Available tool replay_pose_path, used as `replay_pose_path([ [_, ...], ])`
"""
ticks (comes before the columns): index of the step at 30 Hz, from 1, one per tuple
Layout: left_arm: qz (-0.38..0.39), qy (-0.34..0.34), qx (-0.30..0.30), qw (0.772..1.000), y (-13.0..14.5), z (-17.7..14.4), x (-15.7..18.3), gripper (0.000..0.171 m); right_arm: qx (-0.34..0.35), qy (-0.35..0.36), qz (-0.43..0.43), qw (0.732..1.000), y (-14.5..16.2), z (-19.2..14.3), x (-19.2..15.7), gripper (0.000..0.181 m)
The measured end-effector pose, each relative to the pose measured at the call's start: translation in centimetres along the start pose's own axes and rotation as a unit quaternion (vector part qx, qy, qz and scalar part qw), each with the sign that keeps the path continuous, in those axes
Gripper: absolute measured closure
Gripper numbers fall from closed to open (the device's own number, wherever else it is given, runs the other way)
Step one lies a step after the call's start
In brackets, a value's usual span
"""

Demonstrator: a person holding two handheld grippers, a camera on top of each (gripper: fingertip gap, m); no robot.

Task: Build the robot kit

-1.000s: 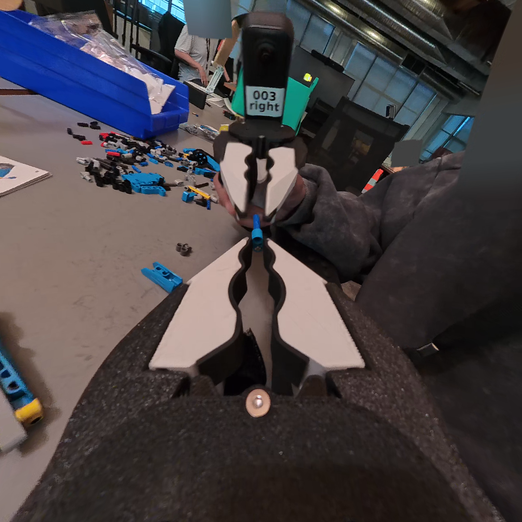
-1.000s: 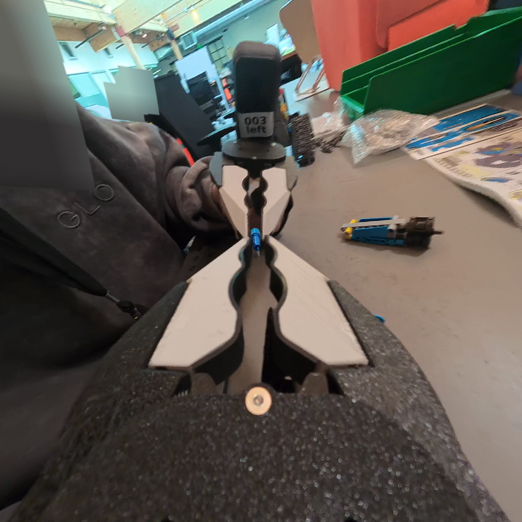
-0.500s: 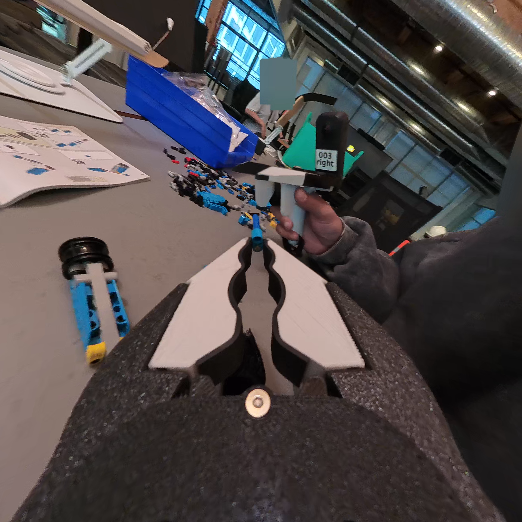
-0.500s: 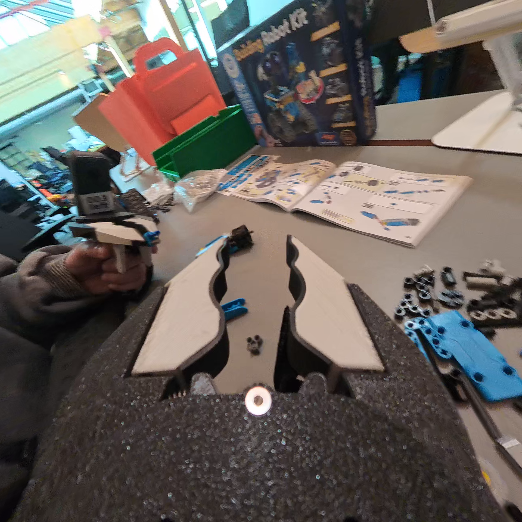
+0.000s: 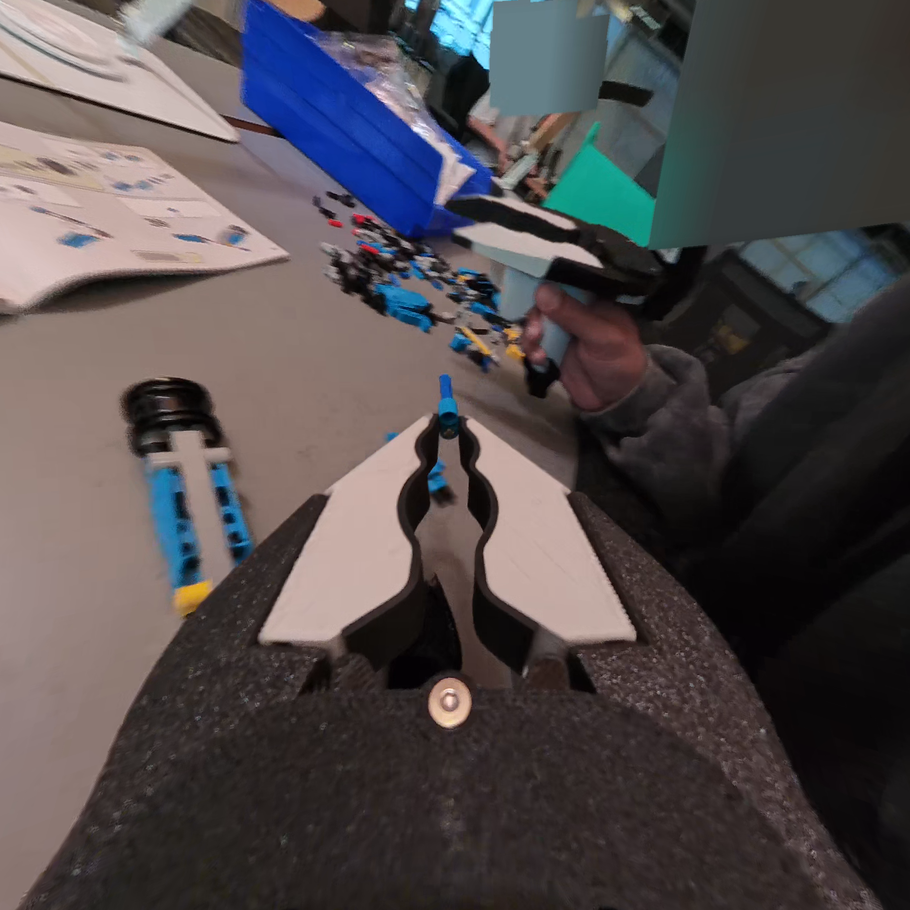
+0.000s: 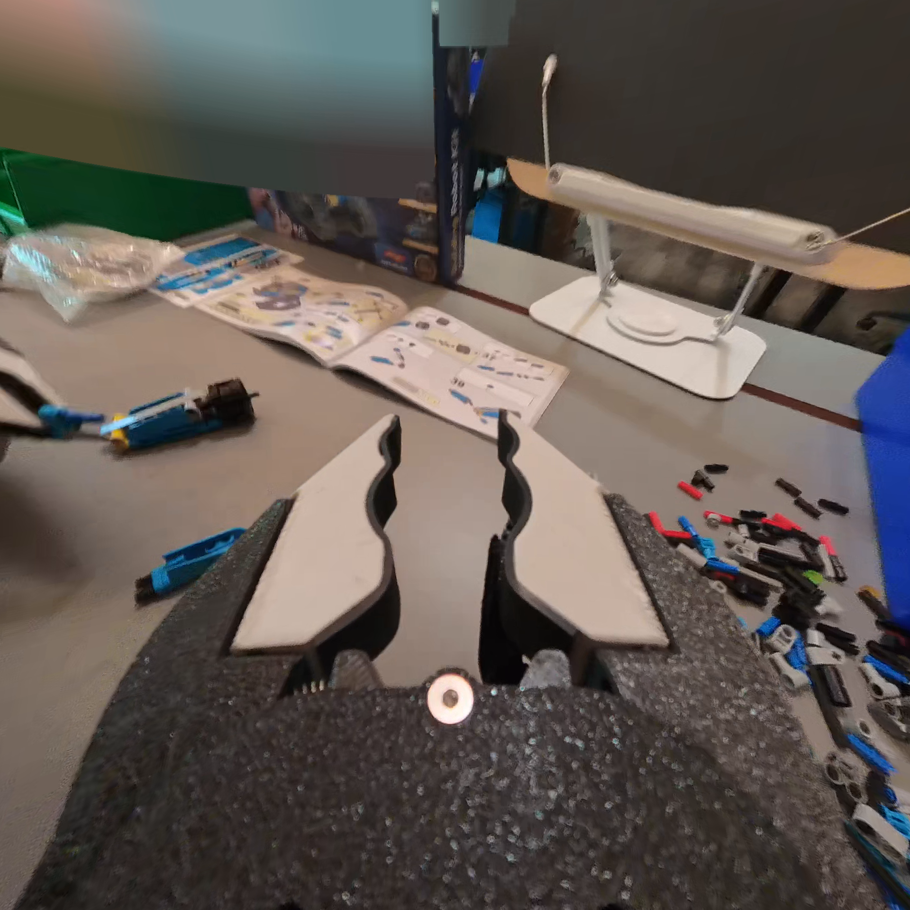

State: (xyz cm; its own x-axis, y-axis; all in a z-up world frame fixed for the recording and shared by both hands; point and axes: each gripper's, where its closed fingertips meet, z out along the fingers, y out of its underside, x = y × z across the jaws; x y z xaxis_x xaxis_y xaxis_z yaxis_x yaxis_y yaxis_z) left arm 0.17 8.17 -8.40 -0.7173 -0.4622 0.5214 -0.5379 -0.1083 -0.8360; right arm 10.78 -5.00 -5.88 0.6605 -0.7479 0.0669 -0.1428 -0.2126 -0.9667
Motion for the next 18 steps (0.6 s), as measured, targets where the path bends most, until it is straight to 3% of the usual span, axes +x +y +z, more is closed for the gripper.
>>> replay_pose_path([
  [4, 0.056, -0.079, 0.011, 0.995, -0.8, -1.0, -1.9, 0.165, -0.049, -0.055, 0.009, 0.997, 1.9, 1.2, -2.1, 0.142],
  [18, -0.017, -0.083, 0.019, 0.996, -0.7, -1.5, -3.7, 0.165, -0.118, -0.116, 0.031, 0.986, 4.7, 2.5, -4.0, 0.150],
])
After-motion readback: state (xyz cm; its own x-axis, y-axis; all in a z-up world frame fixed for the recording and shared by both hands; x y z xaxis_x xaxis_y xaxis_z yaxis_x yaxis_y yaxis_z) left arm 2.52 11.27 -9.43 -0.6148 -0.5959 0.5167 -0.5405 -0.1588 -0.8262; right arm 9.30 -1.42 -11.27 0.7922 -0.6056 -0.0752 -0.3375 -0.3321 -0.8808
